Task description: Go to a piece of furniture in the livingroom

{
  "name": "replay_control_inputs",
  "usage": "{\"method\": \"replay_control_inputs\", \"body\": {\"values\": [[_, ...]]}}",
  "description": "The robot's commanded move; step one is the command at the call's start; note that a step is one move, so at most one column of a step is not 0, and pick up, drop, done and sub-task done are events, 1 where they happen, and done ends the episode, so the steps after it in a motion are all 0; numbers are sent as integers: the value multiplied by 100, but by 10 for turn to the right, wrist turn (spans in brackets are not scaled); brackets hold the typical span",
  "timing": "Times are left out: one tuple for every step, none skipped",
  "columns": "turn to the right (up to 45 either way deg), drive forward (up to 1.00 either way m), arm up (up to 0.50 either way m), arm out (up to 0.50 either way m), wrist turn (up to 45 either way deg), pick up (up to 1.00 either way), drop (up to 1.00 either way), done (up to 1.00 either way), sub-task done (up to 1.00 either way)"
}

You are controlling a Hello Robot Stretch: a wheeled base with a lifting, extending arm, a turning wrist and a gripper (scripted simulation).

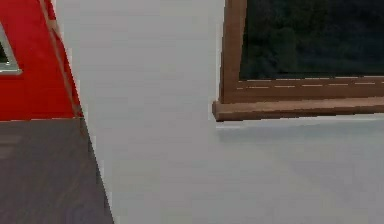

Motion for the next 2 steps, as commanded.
{"method": "replay_control_inputs", "body": {"values": [[0, 20, 0, 0, 0, 0, 0, 0, 0], [450, 0, 0, 0, 0, 0, 0, 0, 0]]}}
